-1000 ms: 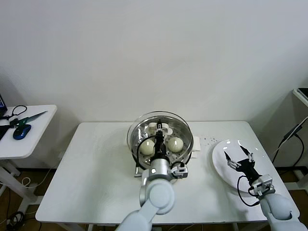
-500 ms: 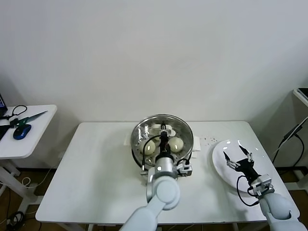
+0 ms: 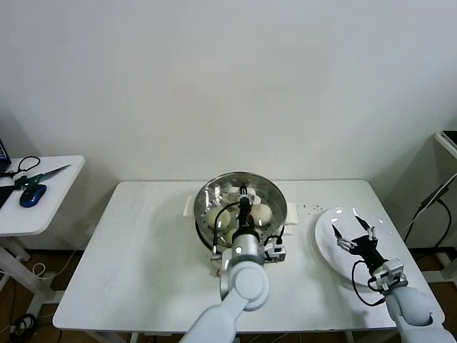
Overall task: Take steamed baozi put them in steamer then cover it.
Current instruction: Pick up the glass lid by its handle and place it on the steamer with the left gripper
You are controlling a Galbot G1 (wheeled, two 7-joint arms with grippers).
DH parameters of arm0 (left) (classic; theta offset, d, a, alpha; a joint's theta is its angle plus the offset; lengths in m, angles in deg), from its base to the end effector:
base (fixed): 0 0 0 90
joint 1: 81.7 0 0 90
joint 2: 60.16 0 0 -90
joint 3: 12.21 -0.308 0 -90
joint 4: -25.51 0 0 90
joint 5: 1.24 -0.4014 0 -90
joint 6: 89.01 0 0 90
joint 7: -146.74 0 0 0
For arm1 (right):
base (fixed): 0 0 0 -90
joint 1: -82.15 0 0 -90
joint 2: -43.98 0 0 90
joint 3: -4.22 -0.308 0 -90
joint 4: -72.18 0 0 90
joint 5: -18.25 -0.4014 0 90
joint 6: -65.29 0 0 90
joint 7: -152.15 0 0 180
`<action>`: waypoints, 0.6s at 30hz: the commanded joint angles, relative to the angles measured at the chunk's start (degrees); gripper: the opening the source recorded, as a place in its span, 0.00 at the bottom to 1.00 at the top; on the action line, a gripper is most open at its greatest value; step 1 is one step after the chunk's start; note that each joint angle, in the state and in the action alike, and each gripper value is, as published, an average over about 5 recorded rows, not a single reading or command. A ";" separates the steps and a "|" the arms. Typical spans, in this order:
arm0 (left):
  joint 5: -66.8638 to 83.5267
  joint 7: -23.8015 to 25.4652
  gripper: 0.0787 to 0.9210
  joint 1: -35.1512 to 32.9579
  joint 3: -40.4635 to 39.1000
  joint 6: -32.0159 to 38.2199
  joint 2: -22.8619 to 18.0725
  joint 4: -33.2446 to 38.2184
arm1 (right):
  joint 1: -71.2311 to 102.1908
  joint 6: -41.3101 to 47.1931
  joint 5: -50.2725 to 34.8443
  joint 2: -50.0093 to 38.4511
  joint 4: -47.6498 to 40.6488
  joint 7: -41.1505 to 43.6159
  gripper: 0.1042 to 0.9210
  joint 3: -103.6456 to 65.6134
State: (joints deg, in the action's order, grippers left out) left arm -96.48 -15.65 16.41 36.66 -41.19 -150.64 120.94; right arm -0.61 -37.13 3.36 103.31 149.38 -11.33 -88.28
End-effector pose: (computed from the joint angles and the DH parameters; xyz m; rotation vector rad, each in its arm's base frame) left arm 0.3358 -0.2651 -0.2227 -0.0137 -2.2021 -2.1844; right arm 0.3460 -0.2172 -0.3793 0.3099 -2.9585 0.4037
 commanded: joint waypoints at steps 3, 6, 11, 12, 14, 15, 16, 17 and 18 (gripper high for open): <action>0.46 -1.54 0.07 -0.05 -0.05 -2.81 -0.33 -0.97 | -0.06 -0.07 0.16 0.12 0.00 0.11 0.88 -0.14; 0.38 -2.00 0.07 -0.05 0.01 -2.81 -0.42 -1.21 | -0.06 -0.11 0.18 0.14 0.00 0.17 0.88 -0.20; 0.02 -2.33 0.07 -0.04 -0.17 -2.81 -0.42 -1.36 | -0.14 -0.15 0.41 0.23 0.01 0.26 0.88 -0.19; -0.02 -2.42 0.07 -0.05 -0.18 -2.81 -0.41 -1.39 | -0.19 -0.14 0.46 0.26 0.02 0.27 0.88 -0.19; -0.04 -2.55 0.07 -0.09 -0.18 -2.81 -0.28 -1.46 | -0.28 -0.12 0.54 0.37 0.06 0.26 0.88 -0.19; 0.00 -2.58 0.07 -0.12 -0.19 -2.81 -0.19 -1.47 | -0.31 -0.11 0.57 0.43 0.09 0.26 0.88 -0.19; 0.06 -2.57 0.07 -0.16 -0.23 -2.81 -0.06 -1.48 | -0.32 -0.10 0.61 0.49 0.11 0.27 0.88 -0.19; 0.11 -2.55 0.07 -0.20 -0.27 -2.81 0.05 -1.50 | -0.32 -0.10 0.66 0.54 0.12 0.27 0.88 -0.18; 0.16 -2.53 0.07 -0.23 -0.30 -2.81 0.15 -1.51 | -0.32 -0.10 0.71 0.58 0.13 0.27 0.88 -0.18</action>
State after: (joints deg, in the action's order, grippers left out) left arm -96.45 -17.72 16.34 36.55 -41.22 -150.84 119.63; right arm -0.90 -37.26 3.89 103.77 149.39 -11.05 -88.47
